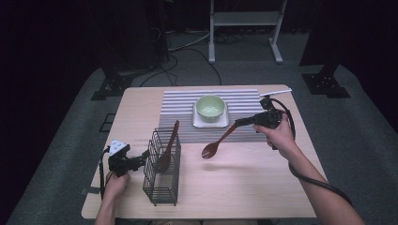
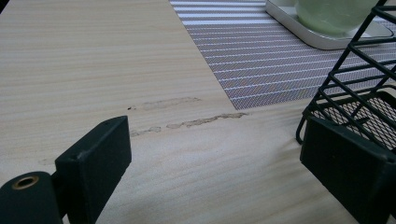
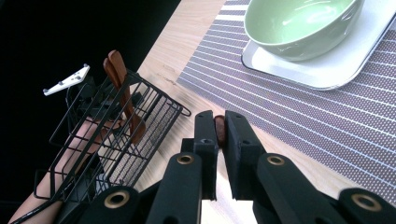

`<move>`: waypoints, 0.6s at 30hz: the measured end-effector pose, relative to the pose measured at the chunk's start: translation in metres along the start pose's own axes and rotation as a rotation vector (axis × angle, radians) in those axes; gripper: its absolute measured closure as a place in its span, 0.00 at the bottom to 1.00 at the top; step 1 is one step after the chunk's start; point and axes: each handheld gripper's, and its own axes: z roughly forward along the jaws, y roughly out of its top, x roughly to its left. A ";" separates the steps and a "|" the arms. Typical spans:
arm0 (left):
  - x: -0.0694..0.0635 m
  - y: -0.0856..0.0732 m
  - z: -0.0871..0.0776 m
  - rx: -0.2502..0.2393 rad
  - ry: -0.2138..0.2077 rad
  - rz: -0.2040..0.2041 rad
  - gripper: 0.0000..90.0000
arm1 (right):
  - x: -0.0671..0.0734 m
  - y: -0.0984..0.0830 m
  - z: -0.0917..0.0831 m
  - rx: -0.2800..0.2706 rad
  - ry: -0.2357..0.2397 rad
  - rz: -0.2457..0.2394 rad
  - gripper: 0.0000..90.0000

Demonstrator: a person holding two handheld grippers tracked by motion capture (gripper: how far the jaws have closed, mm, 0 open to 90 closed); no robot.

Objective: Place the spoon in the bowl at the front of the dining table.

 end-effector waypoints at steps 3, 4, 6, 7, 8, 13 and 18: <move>0.000 0.000 0.000 0.000 0.000 0.000 0.09 | 0.000 0.002 0.001 -0.002 -0.001 0.001 0.92; 0.000 0.000 0.000 0.000 0.000 0.000 0.09 | 0.000 0.002 0.001 -0.002 -0.002 0.002 0.92; 0.000 0.000 0.000 0.000 0.000 0.000 0.09 | 0.000 0.003 0.001 -0.004 -0.005 0.004 0.92; 0.000 0.000 0.000 -0.002 0.001 0.000 0.09 | -0.001 0.004 0.001 -0.006 -0.006 0.003 0.92; 0.000 0.000 0.000 -0.002 0.001 0.000 0.09 | -0.001 0.004 0.001 -0.008 -0.007 0.003 0.92; 0.000 0.000 0.000 0.000 0.000 0.000 0.09 | -0.002 0.006 0.002 -0.011 -0.012 0.007 0.92; 0.000 0.000 0.000 -0.002 0.001 0.001 0.09 | -0.004 0.009 0.002 -0.016 -0.017 0.014 0.92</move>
